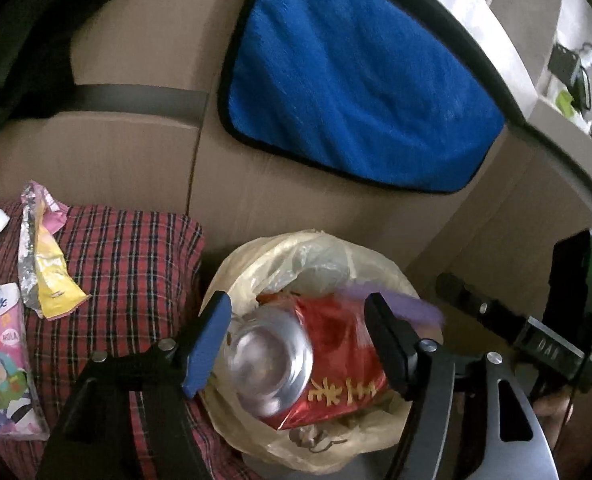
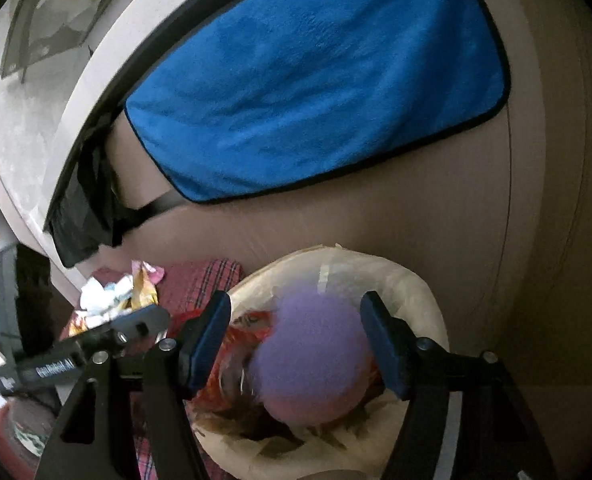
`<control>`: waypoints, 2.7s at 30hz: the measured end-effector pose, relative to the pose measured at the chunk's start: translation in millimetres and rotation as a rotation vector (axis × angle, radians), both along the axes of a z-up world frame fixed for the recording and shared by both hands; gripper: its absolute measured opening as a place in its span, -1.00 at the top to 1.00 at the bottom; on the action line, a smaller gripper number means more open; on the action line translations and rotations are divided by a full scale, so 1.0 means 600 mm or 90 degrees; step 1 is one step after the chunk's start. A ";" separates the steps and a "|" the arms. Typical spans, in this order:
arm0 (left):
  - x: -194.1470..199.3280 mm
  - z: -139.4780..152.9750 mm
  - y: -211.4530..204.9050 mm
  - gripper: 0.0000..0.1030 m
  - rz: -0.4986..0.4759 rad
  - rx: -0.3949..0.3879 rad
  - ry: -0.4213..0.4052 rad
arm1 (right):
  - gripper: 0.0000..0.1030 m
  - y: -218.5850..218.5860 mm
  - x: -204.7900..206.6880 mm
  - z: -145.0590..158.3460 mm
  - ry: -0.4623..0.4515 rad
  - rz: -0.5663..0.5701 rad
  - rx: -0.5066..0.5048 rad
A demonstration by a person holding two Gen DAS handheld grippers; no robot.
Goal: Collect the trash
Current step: 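Carry the can and sponge over the lined bin and open both grippers, then grasp the yellow snack bag with the left gripper, then grasp the red snack wrappers with the right gripper while the left gripper holds the yellow bag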
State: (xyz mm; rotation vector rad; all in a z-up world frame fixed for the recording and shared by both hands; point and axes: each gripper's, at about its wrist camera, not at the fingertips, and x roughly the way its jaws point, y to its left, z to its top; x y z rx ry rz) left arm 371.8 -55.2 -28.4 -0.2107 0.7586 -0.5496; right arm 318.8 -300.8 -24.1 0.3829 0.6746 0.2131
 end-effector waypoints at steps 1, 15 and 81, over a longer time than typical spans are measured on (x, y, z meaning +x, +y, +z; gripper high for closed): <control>-0.001 0.003 0.003 -0.35 0.005 0.000 -0.001 | -0.26 0.004 -0.001 0.001 0.001 0.002 -0.010; -0.083 0.054 0.141 -0.41 0.108 0.081 -0.098 | -0.26 0.079 -0.035 0.047 -0.024 0.012 -0.107; -0.270 -0.009 0.839 0.50 0.518 -0.026 0.012 | 0.02 0.974 0.196 -0.054 0.053 0.320 -0.243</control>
